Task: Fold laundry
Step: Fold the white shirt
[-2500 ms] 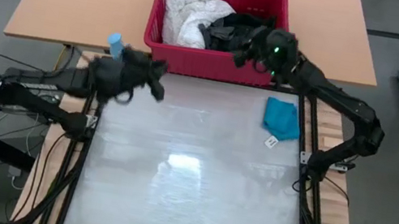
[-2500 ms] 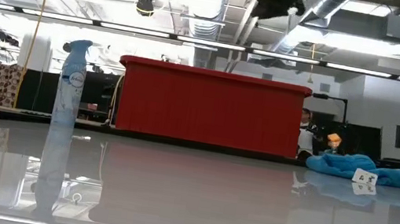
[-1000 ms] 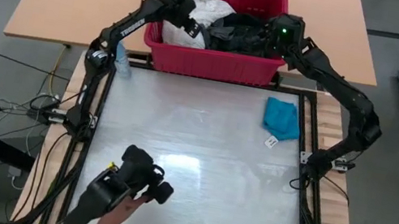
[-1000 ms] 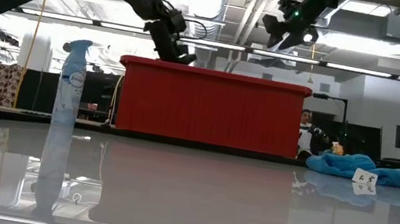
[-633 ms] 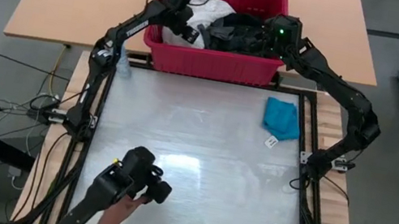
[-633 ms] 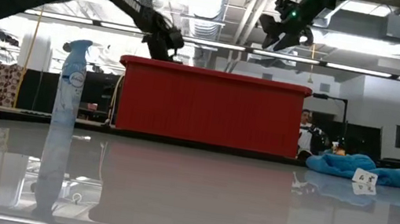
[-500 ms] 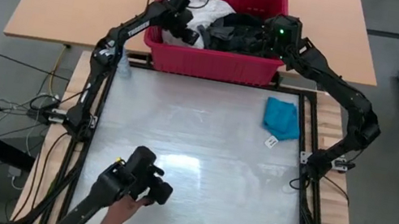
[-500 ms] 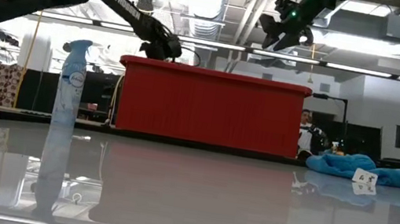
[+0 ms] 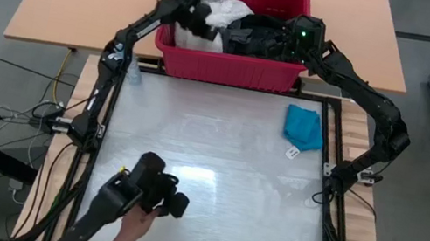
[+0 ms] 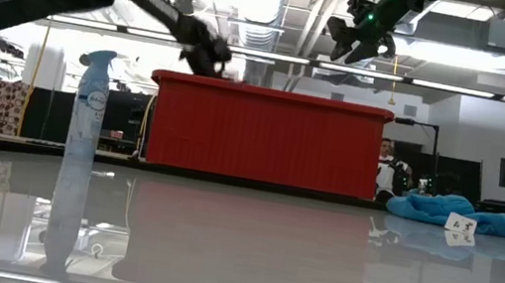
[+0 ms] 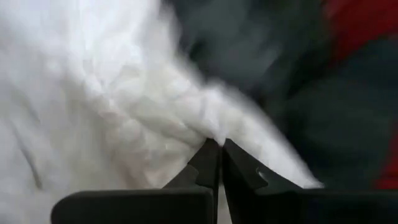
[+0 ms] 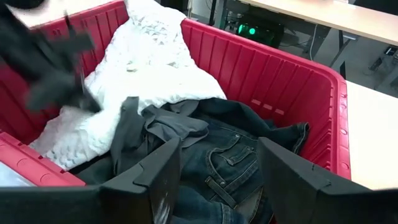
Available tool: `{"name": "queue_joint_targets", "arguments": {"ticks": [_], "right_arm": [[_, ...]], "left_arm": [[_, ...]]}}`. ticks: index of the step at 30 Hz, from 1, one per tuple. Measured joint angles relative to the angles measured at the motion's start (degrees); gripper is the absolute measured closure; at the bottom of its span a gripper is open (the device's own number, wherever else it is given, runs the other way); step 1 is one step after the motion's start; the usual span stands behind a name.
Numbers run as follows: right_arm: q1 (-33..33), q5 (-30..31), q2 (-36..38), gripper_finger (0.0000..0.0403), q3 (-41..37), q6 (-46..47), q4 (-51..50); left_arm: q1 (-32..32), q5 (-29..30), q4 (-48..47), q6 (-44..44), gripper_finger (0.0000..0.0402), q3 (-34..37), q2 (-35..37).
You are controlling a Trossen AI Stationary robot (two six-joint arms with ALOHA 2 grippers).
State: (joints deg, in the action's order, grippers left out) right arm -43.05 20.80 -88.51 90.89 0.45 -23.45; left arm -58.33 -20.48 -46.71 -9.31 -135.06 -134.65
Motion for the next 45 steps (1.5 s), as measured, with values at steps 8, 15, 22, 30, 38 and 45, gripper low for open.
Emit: {"name": "queue_joint_targets", "arguments": {"ticks": [8, 15, 22, 30, 38, 45], "right_arm": [[0.0, 0.0, 0.0, 0.0168, 0.0, 0.2, -0.1], [0.0, -0.7, 0.0, 0.0168, 0.0, -0.3, 0.1], [0.2, -9.6, 0.0, 0.0168, 0.0, -9.2, 5.8], [1.0, -17.6, -3.7, 0.0168, 0.0, -21.6, 16.4], [0.3, -13.4, -12.7, 0.0168, 0.1, -26.4, 18.3], [-3.0, -18.6, -14.1, 0.0168, 3.7, -32.6, 15.1]], "left_arm": [[0.1, -0.8, 7.1, -1.2, 0.0401, 0.4, 9.5], [1.1, -9.9, 11.5, -0.8, 0.0401, 0.1, 17.4], [3.8, -12.7, 12.6, 0.3, 0.0401, 0.1, 25.0], [7.1, -13.7, 11.9, 4.0, 0.0401, 0.0, 30.6], [8.1, -0.5, 0.5, 12.8, 0.0399, 0.4, 28.8], [7.8, 1.3, -5.1, 20.0, 0.0353, 1.2, 22.3]]}}
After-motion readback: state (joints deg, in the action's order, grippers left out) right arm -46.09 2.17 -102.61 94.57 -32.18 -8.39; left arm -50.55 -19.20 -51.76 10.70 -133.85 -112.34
